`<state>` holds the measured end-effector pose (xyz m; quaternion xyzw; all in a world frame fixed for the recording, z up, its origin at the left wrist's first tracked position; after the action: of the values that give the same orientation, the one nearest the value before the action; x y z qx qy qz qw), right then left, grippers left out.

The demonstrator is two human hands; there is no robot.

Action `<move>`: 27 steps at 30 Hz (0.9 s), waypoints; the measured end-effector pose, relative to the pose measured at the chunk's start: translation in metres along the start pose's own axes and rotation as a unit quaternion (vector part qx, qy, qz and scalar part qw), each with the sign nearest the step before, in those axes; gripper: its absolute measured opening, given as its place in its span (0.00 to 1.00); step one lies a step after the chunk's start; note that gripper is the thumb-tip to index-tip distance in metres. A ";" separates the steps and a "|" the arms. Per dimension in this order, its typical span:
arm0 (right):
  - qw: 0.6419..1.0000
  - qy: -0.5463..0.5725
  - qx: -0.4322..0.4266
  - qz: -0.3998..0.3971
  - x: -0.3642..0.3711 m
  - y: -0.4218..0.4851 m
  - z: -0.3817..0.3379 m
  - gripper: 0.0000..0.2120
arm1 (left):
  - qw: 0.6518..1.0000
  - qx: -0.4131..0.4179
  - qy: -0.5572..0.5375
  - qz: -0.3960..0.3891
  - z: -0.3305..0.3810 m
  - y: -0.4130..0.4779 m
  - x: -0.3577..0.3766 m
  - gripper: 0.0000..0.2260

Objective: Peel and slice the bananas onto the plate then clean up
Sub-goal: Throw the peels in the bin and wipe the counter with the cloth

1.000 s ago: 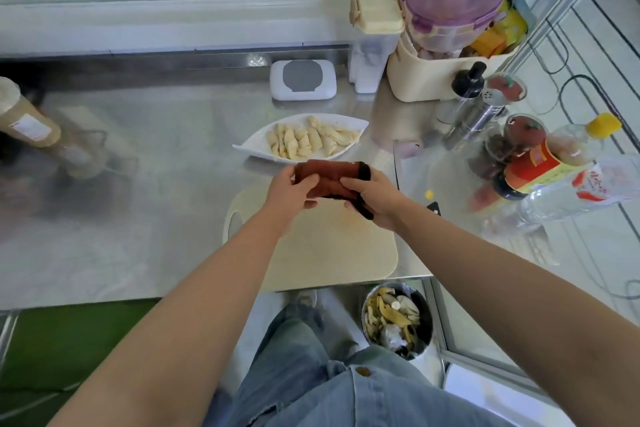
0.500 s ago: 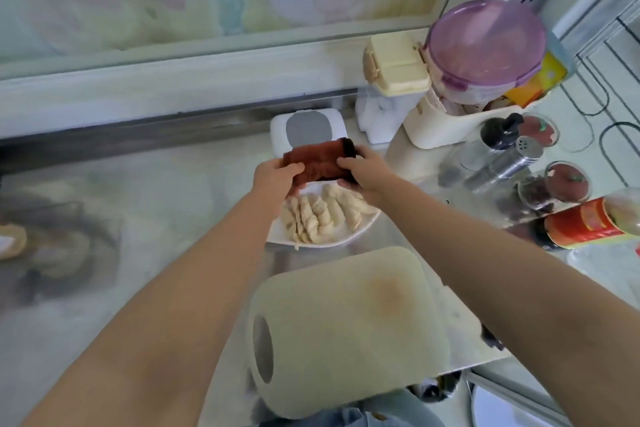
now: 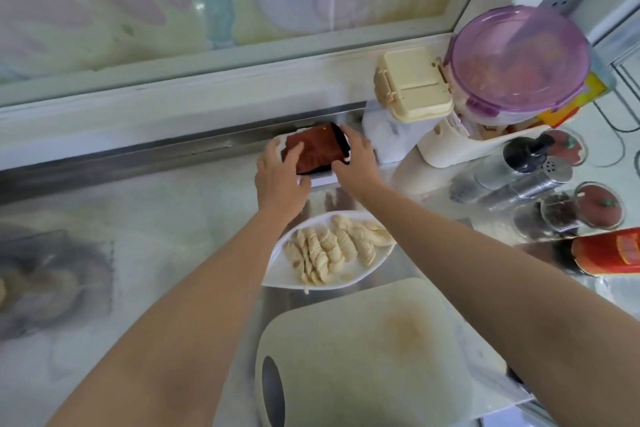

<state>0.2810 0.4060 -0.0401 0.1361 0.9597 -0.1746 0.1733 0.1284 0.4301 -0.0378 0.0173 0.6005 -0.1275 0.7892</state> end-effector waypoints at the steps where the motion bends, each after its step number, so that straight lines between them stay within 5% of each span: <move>1: 0.999 -0.043 -0.027 -0.008 0.002 -0.001 -0.002 0.32 | 0.997 0.037 0.064 -0.009 0.008 -0.004 0.004 0.26; 5: 0.982 -0.150 -0.001 -0.118 0.019 -0.008 0.022 0.27 | 0.985 0.038 0.140 -0.088 0.009 -0.011 0.025 0.27; 11: 0.996 -0.014 -0.084 -0.020 -0.037 -0.044 0.007 0.17 | 0.996 0.030 0.000 0.089 0.034 -0.037 -0.029 0.16; 15: 0.999 0.016 -0.032 0.008 -0.094 -0.085 0.043 0.14 | 0.984 0.103 -0.055 0.136 0.090 -0.080 -0.040 0.13; 21: 0.987 -0.139 0.014 0.075 -0.184 -0.165 0.119 0.09 | 0.969 0.242 -0.043 -0.001 0.189 -0.155 0.035 0.10; 27: 0.951 -0.282 0.123 0.008 -0.212 -0.229 0.200 0.29 | 0.957 0.163 0.166 -0.175 0.206 -0.212 0.128 0.17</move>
<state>0.4557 0.0808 -0.0698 0.1090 0.8418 -0.3208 0.4202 0.3070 0.1650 -0.0762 0.0609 0.6878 -0.3549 0.6303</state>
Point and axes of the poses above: each hand's wrist, its own y-axis towards the middle knuckle, its own x-axis out of the palm, z = x × y, the point moved 10 cm from there along y, towards the middle knuckle, and after that the axes turned 12 degrees about y, right-handed, at the moved point
